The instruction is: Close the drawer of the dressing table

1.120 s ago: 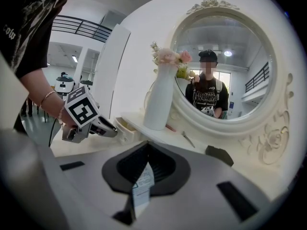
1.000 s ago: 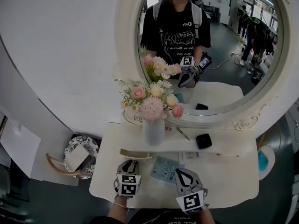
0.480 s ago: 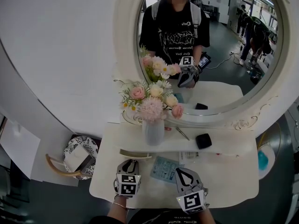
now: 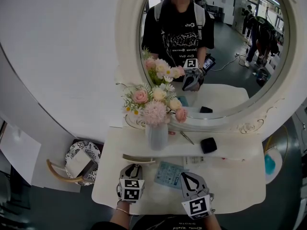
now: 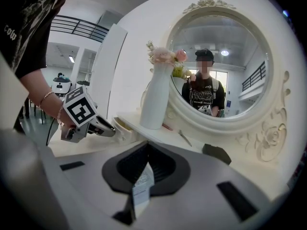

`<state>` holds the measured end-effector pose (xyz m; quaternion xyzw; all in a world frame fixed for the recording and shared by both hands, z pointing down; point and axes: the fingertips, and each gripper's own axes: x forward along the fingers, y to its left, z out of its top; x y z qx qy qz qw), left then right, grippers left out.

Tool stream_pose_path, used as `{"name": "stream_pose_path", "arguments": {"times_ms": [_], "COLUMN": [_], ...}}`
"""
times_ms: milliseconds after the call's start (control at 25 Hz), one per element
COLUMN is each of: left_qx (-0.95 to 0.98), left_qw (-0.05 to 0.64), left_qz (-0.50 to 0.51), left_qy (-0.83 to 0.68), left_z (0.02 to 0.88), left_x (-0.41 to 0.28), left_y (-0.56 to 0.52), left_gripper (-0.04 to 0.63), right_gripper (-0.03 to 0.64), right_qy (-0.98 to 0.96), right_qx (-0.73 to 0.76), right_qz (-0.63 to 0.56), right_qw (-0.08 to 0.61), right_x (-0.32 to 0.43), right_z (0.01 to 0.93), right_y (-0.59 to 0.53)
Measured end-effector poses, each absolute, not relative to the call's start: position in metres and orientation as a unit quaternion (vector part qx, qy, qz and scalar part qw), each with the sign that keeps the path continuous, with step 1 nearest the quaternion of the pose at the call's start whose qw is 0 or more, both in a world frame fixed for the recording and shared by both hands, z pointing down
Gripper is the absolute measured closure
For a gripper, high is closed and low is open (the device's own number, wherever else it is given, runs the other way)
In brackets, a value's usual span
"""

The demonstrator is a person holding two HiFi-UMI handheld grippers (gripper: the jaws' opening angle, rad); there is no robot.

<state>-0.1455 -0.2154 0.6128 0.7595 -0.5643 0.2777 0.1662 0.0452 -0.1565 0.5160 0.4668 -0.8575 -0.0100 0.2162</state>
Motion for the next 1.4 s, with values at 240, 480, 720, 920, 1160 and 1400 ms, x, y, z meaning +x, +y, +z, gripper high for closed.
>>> {"name": "stream_pose_path", "arguments": {"times_ms": [240, 480, 720, 920, 1160, 1400], "left_qx": [0.761, 0.76, 0.76, 0.759, 0.76, 0.759], "left_qw": [0.164, 0.165, 0.165, 0.165, 0.165, 0.164], "left_qz": [0.278, 0.277, 0.276, 0.277, 0.281, 0.282], "left_qy": [-0.563, -0.564, -0.565, -0.565, -0.563, -0.564], "left_z": [0.6126, 0.6127, 0.6118, 0.6128, 0.6143, 0.6142], "left_x": [-0.1459, -0.146, -0.1453, -0.1449, -0.1453, -0.1454], "left_y": [-0.2165, -0.2171, -0.2189, -0.2196, -0.2205, -0.2222], "left_gripper": [0.495, 0.495, 0.495, 0.495, 0.495, 0.495], "right_gripper": [0.606, 0.606, 0.606, 0.606, 0.606, 0.606], "right_qy": [-0.856, -0.857, -0.856, -0.855, -0.855, -0.855], "right_qx": [0.468, 0.467, 0.467, 0.471, 0.469, 0.473], "right_qz": [-0.008, -0.007, -0.008, -0.007, -0.008, -0.007], "right_qw": [0.218, 0.218, 0.22, 0.218, 0.221, 0.212], "right_x": [0.046, 0.044, 0.0443, 0.0467, 0.0463, 0.0474], "right_z": [0.5188, 0.5197, 0.5179, 0.5178, 0.5162, 0.5169], "right_y": [-0.1574, -0.1571, -0.1572, -0.158, -0.1579, -0.1596]}}
